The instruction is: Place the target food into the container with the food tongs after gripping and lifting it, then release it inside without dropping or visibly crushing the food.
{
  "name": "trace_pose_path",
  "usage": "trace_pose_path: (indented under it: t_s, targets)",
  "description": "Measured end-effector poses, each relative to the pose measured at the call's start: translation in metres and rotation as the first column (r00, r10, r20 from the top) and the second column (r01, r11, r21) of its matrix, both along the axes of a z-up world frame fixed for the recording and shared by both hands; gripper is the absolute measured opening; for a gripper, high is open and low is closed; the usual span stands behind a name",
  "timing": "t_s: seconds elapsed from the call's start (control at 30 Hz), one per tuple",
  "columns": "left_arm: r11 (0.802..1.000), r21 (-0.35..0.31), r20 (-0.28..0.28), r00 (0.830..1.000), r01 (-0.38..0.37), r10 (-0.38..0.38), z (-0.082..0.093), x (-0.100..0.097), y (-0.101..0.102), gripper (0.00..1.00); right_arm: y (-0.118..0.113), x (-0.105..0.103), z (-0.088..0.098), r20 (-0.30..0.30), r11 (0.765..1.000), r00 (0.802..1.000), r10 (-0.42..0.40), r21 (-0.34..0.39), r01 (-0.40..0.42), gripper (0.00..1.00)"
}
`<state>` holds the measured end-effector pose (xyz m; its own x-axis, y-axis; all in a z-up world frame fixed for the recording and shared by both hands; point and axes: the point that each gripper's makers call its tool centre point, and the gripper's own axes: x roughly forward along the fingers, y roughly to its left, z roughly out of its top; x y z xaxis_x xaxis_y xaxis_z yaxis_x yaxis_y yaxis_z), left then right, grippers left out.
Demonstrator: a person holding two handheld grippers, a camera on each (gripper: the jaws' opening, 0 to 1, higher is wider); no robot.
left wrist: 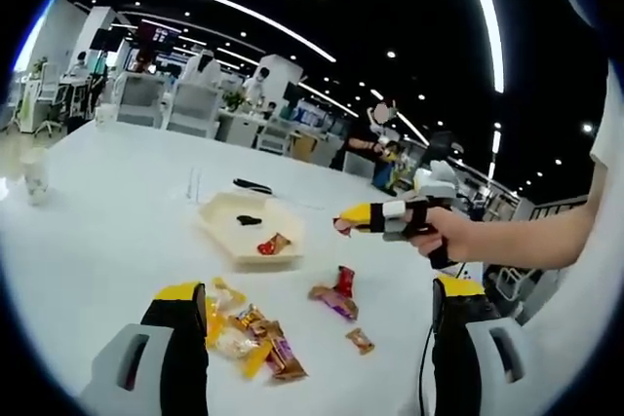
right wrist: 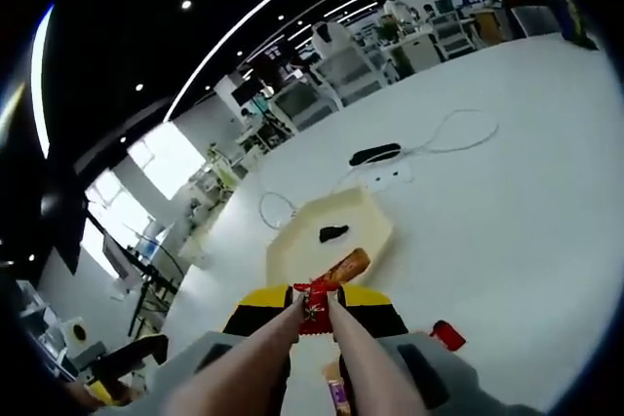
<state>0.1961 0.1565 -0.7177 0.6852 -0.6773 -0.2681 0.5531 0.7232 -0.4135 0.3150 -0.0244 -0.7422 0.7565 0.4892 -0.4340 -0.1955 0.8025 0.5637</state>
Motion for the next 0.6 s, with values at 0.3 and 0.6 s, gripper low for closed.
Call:
trace_pose_path:
  t_s: [0.3, 0.6]
  targets:
    - [0.999, 0.006, 0.01, 0.999, -0.047, 0.046, -0.001, 0.005, 0.01, 0.98, 0.003, 0.001, 0.011, 0.002, 0.999, 1.0, 0.022, -0.034, -0.022, 0.17]
    - [1.0, 0.0, -0.026, 0.999, -0.022, 0.022, -0.016, 0.002, 0.007, 0.99, 0.003, 0.006, 0.018, 0.019, 0.999, 1.0, 0.011, -0.032, -0.01, 0.17]
